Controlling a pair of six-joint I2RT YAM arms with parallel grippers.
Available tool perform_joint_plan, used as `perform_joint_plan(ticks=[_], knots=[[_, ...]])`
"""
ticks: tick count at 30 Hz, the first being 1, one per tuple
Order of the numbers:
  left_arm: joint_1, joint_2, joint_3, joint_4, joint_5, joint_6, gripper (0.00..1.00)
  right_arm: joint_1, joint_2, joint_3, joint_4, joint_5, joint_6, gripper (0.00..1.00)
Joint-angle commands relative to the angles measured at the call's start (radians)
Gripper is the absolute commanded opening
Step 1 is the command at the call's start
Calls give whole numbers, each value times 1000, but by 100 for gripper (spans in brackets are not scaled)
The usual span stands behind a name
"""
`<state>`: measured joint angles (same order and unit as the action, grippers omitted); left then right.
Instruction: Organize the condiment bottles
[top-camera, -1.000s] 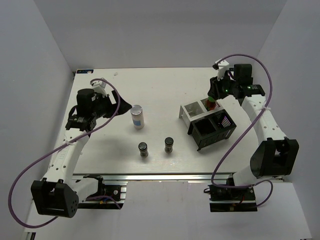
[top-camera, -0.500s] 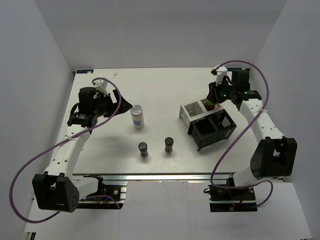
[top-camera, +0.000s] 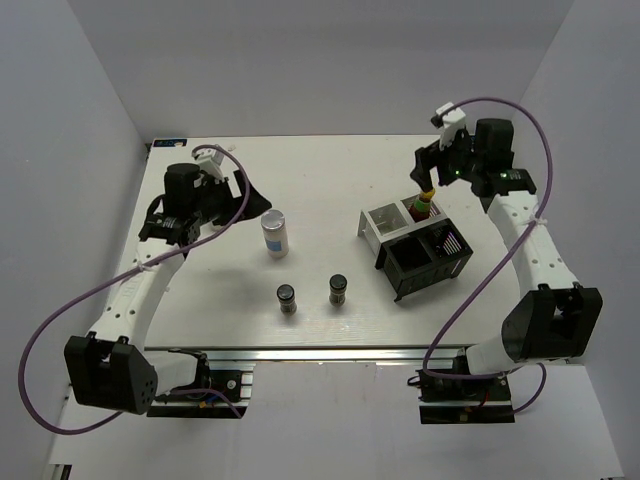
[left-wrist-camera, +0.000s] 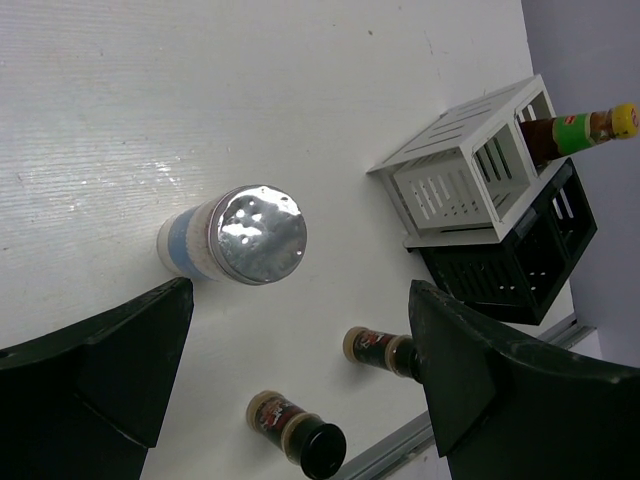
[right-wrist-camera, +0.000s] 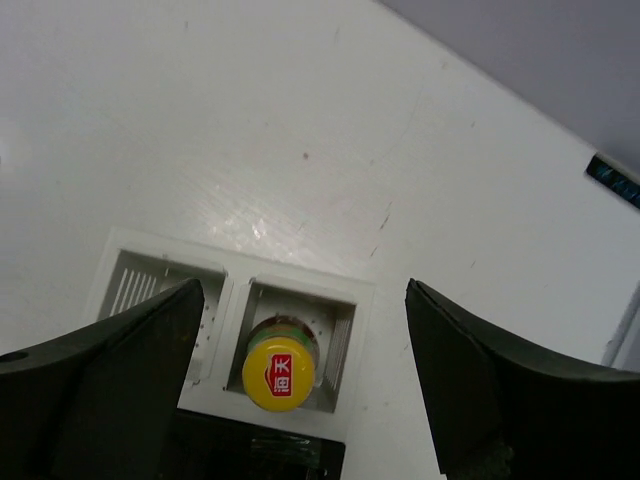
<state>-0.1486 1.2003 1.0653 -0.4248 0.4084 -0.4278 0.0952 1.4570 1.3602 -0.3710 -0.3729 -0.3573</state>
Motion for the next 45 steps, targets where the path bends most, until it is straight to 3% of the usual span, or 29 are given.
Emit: perform_joint_plan(ticks=[1, 5, 8, 13, 18, 36, 45], knots=[[-51, 10, 70, -35, -46, 34, 98, -5, -20, 170, -20, -50, 12, 87], [-118, 76, 165, -155, -224, 72, 98, 1, -20, 281, -127, -263, -144, 89], [-173, 116, 215, -218, -362, 80, 98, 44, -29, 281, -161, -316, -201, 89], [-258, 166, 248, -270, -509, 63, 98, 219, -41, 222, -212, -245, -244, 89], [-316, 219, 271, -293, -595, 58, 98, 294, -52, 128, -157, -277, -144, 89], [-325, 389, 349, -290, -594, 104, 98, 296, -93, 14, -105, -236, -117, 89], [-336, 406, 300, -290, -597, 74, 98, 296, -96, -9, -82, -227, -106, 89]])
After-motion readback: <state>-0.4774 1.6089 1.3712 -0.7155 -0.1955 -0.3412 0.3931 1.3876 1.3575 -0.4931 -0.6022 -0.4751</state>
